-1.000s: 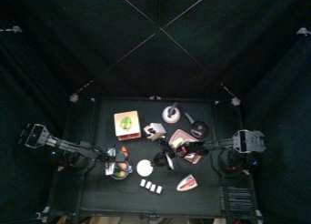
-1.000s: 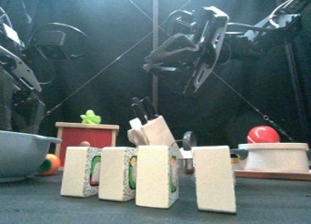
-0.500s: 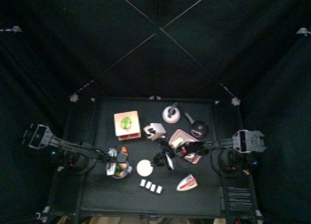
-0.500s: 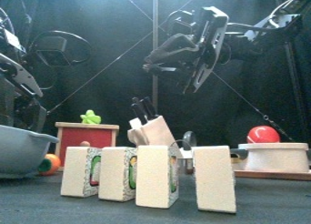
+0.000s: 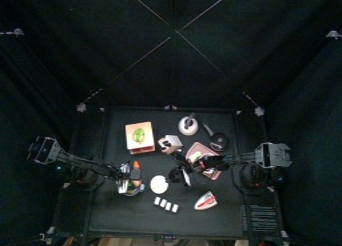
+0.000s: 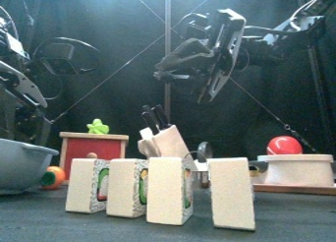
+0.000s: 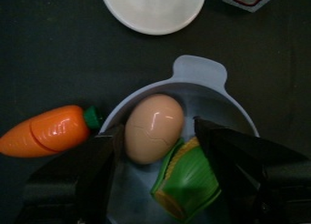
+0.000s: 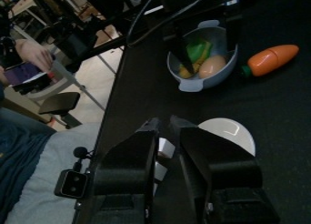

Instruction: Grab egg

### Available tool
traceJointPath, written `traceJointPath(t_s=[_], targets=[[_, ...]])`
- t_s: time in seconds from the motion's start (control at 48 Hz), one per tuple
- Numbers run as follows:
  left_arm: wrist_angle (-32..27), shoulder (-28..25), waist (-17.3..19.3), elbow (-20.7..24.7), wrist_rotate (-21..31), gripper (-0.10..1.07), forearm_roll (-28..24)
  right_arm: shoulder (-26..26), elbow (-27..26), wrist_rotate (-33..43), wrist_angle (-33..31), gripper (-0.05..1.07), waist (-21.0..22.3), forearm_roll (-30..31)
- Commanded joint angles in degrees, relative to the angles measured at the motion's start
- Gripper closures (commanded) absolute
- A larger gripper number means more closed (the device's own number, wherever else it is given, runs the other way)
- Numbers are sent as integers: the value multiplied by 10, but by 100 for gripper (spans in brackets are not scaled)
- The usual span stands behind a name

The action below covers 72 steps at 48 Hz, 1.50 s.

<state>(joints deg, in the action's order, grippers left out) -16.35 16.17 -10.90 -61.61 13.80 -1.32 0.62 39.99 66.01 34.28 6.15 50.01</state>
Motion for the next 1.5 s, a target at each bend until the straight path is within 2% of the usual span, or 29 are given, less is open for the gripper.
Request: traceJointPath(t_s=[0.0,0.5,0.771,0.917,1.167,1.479], targets=[[-11,-6,0,-5,2,1,3,-9,-10,-1,4,41,2,-2],[-18,-27,1,-3,2,3,2,-5,-10,-1,4,41,2,-2],[-18,-25,0,1,1,17,3,-5,-9,-1,4,41,2,-2],[-25,-11,-6,10,1,21,3,-5,-7,0,4,41,2,-2],[-77,36,-21,38,2,21,3,-5,-8,0,4,41,1,-2],[-83,71,-29,39,3,21,4,-8,-7,0,4,41,-2,-2]])
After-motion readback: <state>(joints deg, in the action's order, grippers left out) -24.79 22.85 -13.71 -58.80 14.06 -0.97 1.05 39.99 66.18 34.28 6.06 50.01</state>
